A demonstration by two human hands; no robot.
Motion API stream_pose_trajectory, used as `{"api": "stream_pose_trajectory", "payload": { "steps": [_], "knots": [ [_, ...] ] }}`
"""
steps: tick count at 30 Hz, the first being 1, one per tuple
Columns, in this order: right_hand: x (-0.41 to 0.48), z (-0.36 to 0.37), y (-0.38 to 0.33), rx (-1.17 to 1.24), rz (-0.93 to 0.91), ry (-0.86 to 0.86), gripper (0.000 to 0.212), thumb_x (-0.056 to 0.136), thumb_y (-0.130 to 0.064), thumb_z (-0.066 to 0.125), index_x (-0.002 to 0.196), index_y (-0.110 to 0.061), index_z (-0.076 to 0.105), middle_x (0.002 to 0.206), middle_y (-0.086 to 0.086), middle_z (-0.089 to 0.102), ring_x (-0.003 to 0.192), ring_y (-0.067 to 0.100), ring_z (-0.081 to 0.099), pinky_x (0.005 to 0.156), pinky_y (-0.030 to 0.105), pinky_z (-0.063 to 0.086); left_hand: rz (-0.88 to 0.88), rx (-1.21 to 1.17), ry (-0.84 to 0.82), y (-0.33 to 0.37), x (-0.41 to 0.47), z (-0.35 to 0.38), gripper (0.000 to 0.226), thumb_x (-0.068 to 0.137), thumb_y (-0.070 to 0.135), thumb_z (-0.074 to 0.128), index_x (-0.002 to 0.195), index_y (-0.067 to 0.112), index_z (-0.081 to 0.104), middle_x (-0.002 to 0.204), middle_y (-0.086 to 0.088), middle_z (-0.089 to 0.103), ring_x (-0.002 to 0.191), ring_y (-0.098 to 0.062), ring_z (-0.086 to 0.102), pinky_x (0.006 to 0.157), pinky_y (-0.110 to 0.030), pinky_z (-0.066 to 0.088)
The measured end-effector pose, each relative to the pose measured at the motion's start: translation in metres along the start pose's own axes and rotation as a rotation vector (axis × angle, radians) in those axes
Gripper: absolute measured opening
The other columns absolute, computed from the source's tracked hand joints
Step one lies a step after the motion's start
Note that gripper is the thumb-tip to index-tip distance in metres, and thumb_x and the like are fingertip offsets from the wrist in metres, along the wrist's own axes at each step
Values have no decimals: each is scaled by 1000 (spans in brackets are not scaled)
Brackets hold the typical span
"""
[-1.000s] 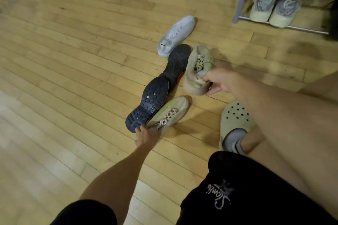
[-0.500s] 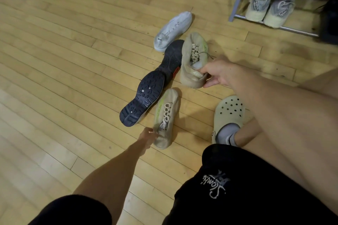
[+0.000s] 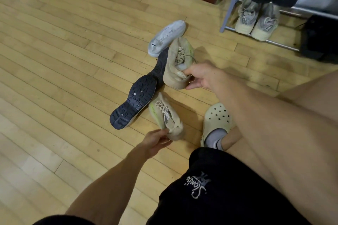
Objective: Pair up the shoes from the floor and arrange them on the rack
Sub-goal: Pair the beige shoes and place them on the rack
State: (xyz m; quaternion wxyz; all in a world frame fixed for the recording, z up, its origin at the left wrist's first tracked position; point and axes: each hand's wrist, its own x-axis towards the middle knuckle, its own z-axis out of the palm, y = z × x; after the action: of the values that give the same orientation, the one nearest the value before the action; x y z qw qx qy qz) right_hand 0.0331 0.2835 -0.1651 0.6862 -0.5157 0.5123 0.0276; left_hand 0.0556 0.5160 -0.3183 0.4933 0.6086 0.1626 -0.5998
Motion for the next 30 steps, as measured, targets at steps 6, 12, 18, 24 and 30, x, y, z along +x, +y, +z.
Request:
{"api": "stream_pose_trajectory", "payload": {
  "steps": [6,12,18,24,30],
  "knots": [
    [-4,-6,-9,-58,-93,76,51,78,-2,76,126,0,57,122,15,63,101,30,65,53,34,56,83,-62,-29,33,-22,22,39,88,12,64,121,-6,54,109,-21,61,89,-26,61,68,-28,60],
    [-17,-50,-38,-128,-150,193,58,69,-5,84,121,-2,59,122,14,63,105,33,65,49,35,57,97,-274,-119,53,-40,82,14,86,4,65,99,0,63,92,-13,64,83,-21,60,68,-25,60],
    [-44,-117,-66,-175,-196,309,55,73,-4,81,124,-3,59,121,14,65,105,33,66,55,37,60,273,24,-188,116,-72,151,4,86,9,65,89,12,63,81,-4,62,72,-14,57,63,-23,50],
    [-69,-195,-90,-164,-241,406,36,74,-2,80,108,0,69,110,16,69,97,33,69,65,40,61,476,259,-153,198,-94,198,27,80,11,72,105,14,61,81,-2,62,69,-16,58,65,-31,52],
    [-82,-270,-99,-96,-252,480,33,74,1,78,104,7,68,107,24,69,93,39,70,76,55,59,558,398,-252,257,-99,273,21,82,12,71,100,6,65,92,-9,64,81,-23,62,67,-33,57]
  ]
}}
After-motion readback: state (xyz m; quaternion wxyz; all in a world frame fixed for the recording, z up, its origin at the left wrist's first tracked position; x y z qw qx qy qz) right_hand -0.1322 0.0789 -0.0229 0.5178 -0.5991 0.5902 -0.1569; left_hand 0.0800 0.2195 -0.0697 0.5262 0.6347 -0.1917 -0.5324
